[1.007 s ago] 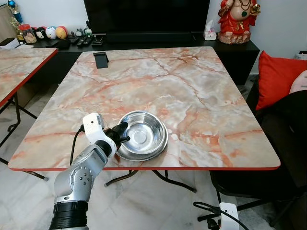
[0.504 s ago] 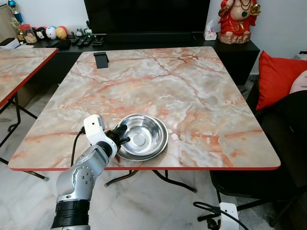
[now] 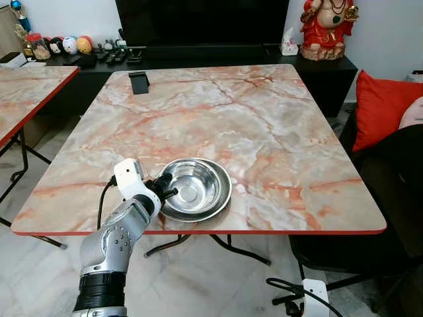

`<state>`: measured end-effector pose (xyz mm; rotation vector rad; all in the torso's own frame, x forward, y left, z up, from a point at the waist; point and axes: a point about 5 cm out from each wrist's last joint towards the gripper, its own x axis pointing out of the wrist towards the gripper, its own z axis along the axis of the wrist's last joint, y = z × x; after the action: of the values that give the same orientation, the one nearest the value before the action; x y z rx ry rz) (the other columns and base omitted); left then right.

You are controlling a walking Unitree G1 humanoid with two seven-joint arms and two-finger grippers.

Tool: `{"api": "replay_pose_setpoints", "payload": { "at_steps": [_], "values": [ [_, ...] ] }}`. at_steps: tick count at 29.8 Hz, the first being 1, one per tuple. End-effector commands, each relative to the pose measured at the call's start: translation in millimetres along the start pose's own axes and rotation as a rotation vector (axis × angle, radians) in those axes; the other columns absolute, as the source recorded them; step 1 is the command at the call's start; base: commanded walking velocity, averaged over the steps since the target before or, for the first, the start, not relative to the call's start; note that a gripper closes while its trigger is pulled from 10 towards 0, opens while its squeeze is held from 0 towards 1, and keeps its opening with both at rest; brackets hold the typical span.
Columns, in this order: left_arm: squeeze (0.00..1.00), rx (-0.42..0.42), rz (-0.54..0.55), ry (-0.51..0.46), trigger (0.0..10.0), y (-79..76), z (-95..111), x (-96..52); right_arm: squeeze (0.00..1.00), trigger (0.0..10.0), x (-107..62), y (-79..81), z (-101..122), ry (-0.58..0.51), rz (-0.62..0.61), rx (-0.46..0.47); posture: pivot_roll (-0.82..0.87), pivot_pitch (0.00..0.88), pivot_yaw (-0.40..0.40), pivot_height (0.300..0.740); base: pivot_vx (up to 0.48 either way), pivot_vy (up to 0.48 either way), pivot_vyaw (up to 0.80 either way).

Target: Setting the table

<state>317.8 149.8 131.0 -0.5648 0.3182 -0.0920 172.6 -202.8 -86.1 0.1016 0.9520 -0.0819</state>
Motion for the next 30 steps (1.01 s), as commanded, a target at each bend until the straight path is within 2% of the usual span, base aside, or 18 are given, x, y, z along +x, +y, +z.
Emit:
{"api": "replay_pose_setpoints", "payload": {
  "at_steps": [1,2,3,4,5,12,13,14,15,17,19,20,21,22,23,24,30],
  "values": [
    [0.38,0.001,0.001,-0.023,10.0,-2.5,4.1,0.7,0.0,10.0,0.7,1.8,2.3,-0.002,0.008,-0.007,-0.06,0.0,0.042,0.74,0.0,0.0,0.0],
    [0.38,0.001,0.002,-0.022,10.0,-2.5,3.7,0.8,0.0,10.0,0.7,1.8,2.3,-0.002,0.008,-0.007,-0.06,0.0,0.042,0.74,0.0,0.0,0.0],
    [0.23,0.001,0.003,-0.019,10.0,-2.4,3.3,0.9,0.0,10.0,0.7,1.8,2.3,-0.002,0.008,-0.007,-0.06,0.0,0.042,0.74,0.0,0.0,0.0],
    [0.23,0.001,0.003,-0.018,10.0,-2.4,3.1,1.0,0.0,10.0,0.7,1.8,2.3,-0.002,0.008,-0.007,-0.06,0.0,0.042,0.74,0.0,0.0,0.0],
    [0.0,0.002,0.004,-0.016,10.0,-2.3,2.9,1.1,0.0,10.0,0.7,1.8,2.3,-0.002,0.008,-0.007,-0.06,0.0,0.042,0.74,0.0,0.0,0.0],
    [0.0,-0.001,0.012,-0.016,10.0,-1.4,3.2,2.3,0.0,10.0,0.8,2.1,2.4,-0.002,0.008,-0.008,-0.06,0.0,0.043,0.74,0.0,0.0,0.0],
    [0.07,-0.001,0.011,-0.016,10.0,-1.6,3.3,2.6,0.0,10.0,0.8,2.1,2.5,-0.002,0.008,-0.007,-0.06,0.0,0.042,0.74,0.0,0.0,0.0],
    [0.6,-0.001,0.011,-0.016,10.0,-1.8,3.4,2.9,0.0,10.0,0.8,2.1,2.6,-0.002,0.008,-0.007,-0.06,0.0,0.043,0.74,0.0,0.0,0.0],
    [0.76,-0.002,0.013,-0.017,10.0,-1.8,3.5,3.2,0.0,10.0,0.8,2.2,2.6,-0.002,0.009,-0.007,-0.06,0.0,0.043,0.74,0.0,0.0,0.0],
    [0.8,-0.003,0.018,-0.02,10.0,-1.6,3.8,3.4,0.0,10.0,0.9,2.2,2.7,-0.003,0.008,-0.006,-0.06,0.0,0.043,0.74,0.0,0.0,0.0],
    [0.75,0.002,0.029,-0.022,10.0,-0.9,3.8,3.6,0.0,10.0,0.9,2.2,2.8,-0.003,0.008,-0.006,-0.06,0.0,0.043,0.74,0.0,0.0,0.0],
    [0.68,0.005,0.031,-0.021,10.0,-0.6,3.8,3.6,0.0,10.0,0.9,2.2,2.9,-0.003,0.008,-0.006,-0.06,0.0,0.043,0.74,0.0,0.0,0.0],
    [0.34,0.007,0.032,-0.02,10.0,-0.6,3.8,3.6,0.0,10.0,0.9,2.2,2.9,-0.003,0.008,-0.006,-0.06,0.0,0.042,0.74,0.0,0.0,0.0],
    [0.34,0.008,0.032,-0.02,10.0,-0.6,3.9,3.7,0.0,10.0,0.9,2.2,3.0,-0.003,0.008,-0.006,-0.06,0.0,0.042,0.74,0.0,0.0,0.0],
    [0.08,0.008,0.032,-0.021,10.0,-0.6,4.0,3.7,0.0,10.0,0.9,2.2,3.0,-0.003,0.008,-0.006,-0.06,0.0,0.043,0.74,0.0,0.0,0.0],
    [0.0,0.009,0.032,-0.021,10.0,-0.7,4.1,3.7,0.0,10.0,0.9,2.1,3.0,-0.003,0.008,-0.006,-0.06,0.0,0.043,0.74,0.0,0.0,0.0],
    [0.0,0.028,0.024,-0.027,10.0,-3.6,4.9,3.9,0.0,10.0,0.9,1.9,3.1,-0.004,0.008,-0.007,-0.06,0.0,0.041,0.74,0.0,0.0,0.0]
  ]
}}
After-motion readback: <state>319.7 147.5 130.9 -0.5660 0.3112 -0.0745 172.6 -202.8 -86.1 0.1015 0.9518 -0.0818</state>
